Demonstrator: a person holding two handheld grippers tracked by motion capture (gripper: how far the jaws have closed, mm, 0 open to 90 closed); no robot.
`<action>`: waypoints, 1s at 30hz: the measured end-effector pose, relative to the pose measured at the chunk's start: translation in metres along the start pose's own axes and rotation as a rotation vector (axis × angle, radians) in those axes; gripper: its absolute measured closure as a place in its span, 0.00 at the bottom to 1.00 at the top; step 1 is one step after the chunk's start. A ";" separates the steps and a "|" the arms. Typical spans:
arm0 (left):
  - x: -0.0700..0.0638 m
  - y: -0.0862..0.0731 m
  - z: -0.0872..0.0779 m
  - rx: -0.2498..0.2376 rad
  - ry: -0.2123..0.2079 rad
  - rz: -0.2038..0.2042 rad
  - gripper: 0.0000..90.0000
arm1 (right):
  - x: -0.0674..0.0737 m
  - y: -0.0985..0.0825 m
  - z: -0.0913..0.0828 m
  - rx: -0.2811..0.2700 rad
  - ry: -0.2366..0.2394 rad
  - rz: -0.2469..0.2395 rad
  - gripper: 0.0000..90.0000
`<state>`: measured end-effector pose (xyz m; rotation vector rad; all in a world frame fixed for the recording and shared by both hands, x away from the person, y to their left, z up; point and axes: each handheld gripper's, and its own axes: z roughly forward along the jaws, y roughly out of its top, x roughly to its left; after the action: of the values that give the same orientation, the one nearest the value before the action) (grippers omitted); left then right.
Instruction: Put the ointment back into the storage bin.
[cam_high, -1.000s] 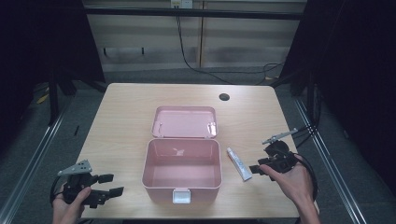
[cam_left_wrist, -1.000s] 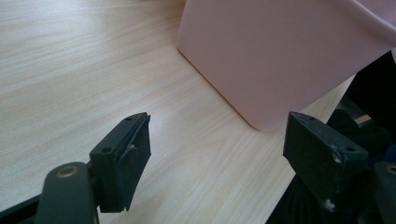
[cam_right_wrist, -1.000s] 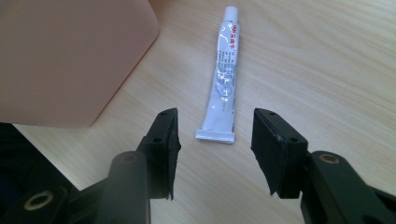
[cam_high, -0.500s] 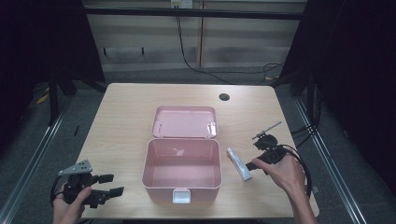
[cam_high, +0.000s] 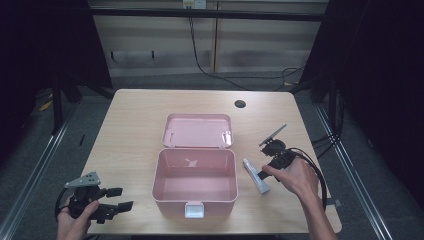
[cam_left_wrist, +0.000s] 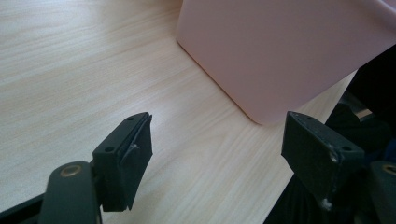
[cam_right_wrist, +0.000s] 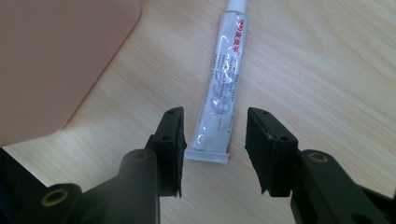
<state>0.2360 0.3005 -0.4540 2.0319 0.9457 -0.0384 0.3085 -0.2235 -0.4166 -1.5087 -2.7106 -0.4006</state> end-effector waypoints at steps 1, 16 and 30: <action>0.000 0.000 0.000 0.002 0.001 0.002 0.27 | 0.001 0.001 0.002 0.006 -0.008 -0.005 0.65; 0.000 0.000 0.000 0.000 -0.017 0.002 0.27 | -0.003 0.020 0.029 0.118 -0.039 -0.027 0.69; 0.000 0.000 0.001 0.001 -0.041 0.003 0.27 | 0.001 0.029 0.046 0.167 -0.081 -0.040 0.70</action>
<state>0.2363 0.2994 -0.4544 2.0265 0.9171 -0.0782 0.3375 -0.1975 -0.4548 -1.4594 -2.7590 -0.1120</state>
